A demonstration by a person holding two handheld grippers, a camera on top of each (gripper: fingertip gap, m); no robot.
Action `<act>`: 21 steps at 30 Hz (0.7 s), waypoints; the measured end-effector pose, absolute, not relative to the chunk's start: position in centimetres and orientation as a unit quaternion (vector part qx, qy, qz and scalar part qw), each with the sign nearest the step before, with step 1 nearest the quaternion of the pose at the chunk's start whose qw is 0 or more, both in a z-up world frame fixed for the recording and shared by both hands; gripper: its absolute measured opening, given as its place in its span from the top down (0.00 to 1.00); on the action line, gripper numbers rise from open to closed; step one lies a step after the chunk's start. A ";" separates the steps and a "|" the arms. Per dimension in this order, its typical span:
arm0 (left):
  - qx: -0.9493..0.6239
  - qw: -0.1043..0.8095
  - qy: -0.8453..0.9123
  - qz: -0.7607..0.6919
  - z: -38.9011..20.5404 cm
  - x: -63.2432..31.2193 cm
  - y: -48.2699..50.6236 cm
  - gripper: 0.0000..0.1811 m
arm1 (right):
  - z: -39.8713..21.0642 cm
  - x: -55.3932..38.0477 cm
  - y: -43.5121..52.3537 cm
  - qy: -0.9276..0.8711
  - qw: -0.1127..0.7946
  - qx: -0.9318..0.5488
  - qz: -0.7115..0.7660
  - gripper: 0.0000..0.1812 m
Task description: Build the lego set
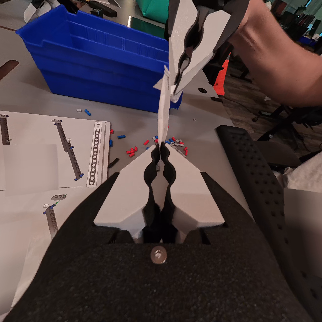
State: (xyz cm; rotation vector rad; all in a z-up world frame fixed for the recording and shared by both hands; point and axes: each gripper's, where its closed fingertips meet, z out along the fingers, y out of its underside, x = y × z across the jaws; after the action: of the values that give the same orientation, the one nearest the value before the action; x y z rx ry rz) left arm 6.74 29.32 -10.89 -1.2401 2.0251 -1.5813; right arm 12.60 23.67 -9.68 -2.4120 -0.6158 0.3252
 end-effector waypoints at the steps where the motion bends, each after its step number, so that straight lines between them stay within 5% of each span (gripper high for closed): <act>1: -0.432 0.143 0.704 -0.546 -11.1 6.9 29.2 1.00 | -10.0 12.7 23.7 -0.229 0.305 -0.917 0.120 1.00; 5: -0.426 0.144 0.700 -0.555 -10.8 7.7 27.8 1.00 | -10.3 12.4 24.4 -0.207 0.313 -0.918 0.125 0.98; 8: -0.424 0.151 0.691 -0.565 -10.2 8.2 27.1 1.00 | -9.7 11.8 24.4 -0.189 0.335 -0.908 0.169 0.77; 13: -0.415 0.173 0.665 -0.597 -8.4 8.3 27.6 1.00 | -6.4 13.4 24.8 -0.101 0.416 -0.867 0.254 0.73; 19: -0.381 0.154 0.642 -0.647 -6.2 7.5 26.5 1.00 | -2.7 13.0 25.4 -0.077 0.485 -0.804 0.335 0.79; 21: -0.384 0.158 0.643 -0.643 -6.5 7.9 26.2 1.00 | -2.9 12.6 25.4 -0.104 0.484 -0.811 0.311 1.00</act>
State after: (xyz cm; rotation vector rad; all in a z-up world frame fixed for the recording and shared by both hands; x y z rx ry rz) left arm 7.86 26.24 -6.49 -1.0988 1.8395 -1.8388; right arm 12.61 25.43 -2.89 -1.9756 -0.2537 0.7583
